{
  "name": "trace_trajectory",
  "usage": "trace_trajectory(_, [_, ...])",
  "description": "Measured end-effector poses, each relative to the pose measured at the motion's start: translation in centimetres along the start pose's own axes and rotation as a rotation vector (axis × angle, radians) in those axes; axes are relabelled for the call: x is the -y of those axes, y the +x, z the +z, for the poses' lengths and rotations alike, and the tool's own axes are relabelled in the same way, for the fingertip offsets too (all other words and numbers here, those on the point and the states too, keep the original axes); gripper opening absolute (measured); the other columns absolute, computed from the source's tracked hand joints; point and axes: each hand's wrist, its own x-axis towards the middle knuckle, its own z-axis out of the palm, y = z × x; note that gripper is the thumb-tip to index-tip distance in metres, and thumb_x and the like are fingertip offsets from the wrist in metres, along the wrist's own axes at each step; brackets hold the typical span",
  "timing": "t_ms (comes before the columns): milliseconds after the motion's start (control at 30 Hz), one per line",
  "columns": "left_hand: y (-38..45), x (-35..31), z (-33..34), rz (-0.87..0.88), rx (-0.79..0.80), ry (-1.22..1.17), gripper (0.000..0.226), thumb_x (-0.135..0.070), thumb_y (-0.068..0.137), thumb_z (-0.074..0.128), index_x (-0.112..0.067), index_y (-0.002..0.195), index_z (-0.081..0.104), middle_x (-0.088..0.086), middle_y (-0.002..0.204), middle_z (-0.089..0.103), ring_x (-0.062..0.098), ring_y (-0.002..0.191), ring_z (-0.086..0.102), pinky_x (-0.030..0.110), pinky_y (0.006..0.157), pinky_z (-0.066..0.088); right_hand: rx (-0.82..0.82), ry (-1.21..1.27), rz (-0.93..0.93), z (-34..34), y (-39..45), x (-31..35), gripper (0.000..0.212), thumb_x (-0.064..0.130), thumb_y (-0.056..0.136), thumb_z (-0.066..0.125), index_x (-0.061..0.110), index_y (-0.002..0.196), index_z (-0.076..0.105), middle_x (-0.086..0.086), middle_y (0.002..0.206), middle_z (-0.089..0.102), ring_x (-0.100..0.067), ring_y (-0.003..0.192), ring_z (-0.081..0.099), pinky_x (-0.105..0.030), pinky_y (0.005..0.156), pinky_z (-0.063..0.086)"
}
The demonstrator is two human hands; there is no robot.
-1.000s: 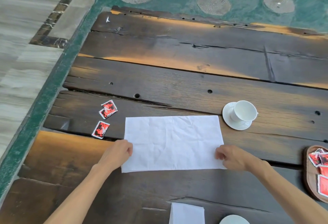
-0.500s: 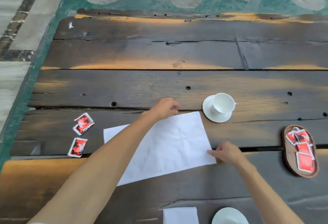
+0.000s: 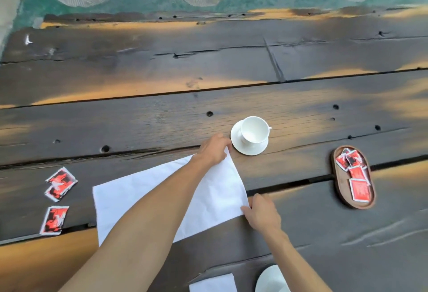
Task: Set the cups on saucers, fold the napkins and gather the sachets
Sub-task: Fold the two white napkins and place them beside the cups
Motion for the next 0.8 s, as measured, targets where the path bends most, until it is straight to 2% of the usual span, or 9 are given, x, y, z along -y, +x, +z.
trace_trajectory(100, [-0.5,0.1,-0.4,-0.01,-0.012,-0.023,0.024,-0.004,0.086,0.053,-0.021,0.099,0.064,0.005,0.113,0.055,0.025,0.109,0.052,0.033,0.079,0.043,-0.004,0.025,-0.002,-0.1,0.3,-0.2,0.015,0.028,0.082,0.05,0.021,0.072,0.042,-0.001,0.095,0.058,-0.024,0.082,0.052,-0.031,0.067,0.041])
trace_trajectory(233, [-1.4,0.8,-2.2,-0.043,0.002,-0.1,0.026,0.002,0.083,0.048,-0.016,0.093,0.064,0.01,0.105,0.065,0.03,0.101,0.06,0.042,0.084,0.053,-0.006,0.158,-0.045,-1.2,1.0,-0.1,0.006,0.022,0.078,0.052,0.02,0.074,0.048,0.003,0.077,0.06,-0.022,0.077,0.056,-0.033,0.063,0.044])
trace_trajectory(333, [-2.5,2.5,-3.9,-0.032,0.019,-0.109,0.021,0.001,0.083,0.052,-0.014,0.092,0.063,0.011,0.103,0.066,0.029,0.099,0.06,0.042,0.086,0.051,-0.024,0.193,-0.14,-2.7,2.1,0.5,0.005,0.011,0.076,0.048,0.016,0.076,0.049,-0.001,0.072,0.06,-0.024,0.074,0.054,-0.036,0.061,0.045])
trace_trajectory(467, [-4.4,5.6,-6.0,-0.021,0.026,-0.109,0.024,-0.003,0.087,0.057,-0.009,0.108,0.066,0.009,0.112,0.065,0.02,0.1,0.055,0.027,0.084,0.041,-0.065,0.115,-0.286,-4.8,3.4,2.7,0.019,0.005,0.077,0.047,0.019,0.09,0.051,0.001,0.081,0.064,-0.024,0.078,0.057,-0.034,0.065,0.046])
trace_trajectory(567, [-6.1,7.8,-7.3,-0.053,0.005,-0.072,0.024,-0.004,0.089,0.055,-0.006,0.107,0.07,0.009,0.109,0.068,0.023,0.103,0.057,0.02,0.076,0.033,-0.117,-0.117,-0.45,-5.7,4.3,5.6,0.019,0.002,0.08,0.045,0.01,0.092,0.058,-0.008,0.091,0.066,-0.032,0.086,0.06,-0.039,0.071,0.053])
trace_trajectory(700, [-8.5,10.4,-9.2,-0.113,-0.052,-0.053,0.018,-0.004,0.086,0.057,-0.005,0.095,0.072,0.01,0.097,0.071,0.019,0.089,0.056,0.024,0.073,0.036,-0.152,-0.362,-0.6,-6.5,5.0,10.1,0.017,-0.007,0.082,0.045,0.007,0.085,0.055,-0.014,0.097,0.063,-0.035,0.09,0.061,-0.036,0.062,0.046])
trace_trajectory(800, [-10.3,12.2,-10.7,-0.164,-0.093,-0.05,0.014,-0.006,0.085,0.06,-0.006,0.091,0.073,0.01,0.09,0.072,0.02,0.085,0.058,0.028,0.072,0.041,-0.208,-0.454,-0.665,-7.3,5.7,13.7,0.026,-0.011,0.08,0.045,0.005,0.094,0.059,-0.014,0.101,0.062,-0.036,0.093,0.062,-0.036,0.062,0.043])
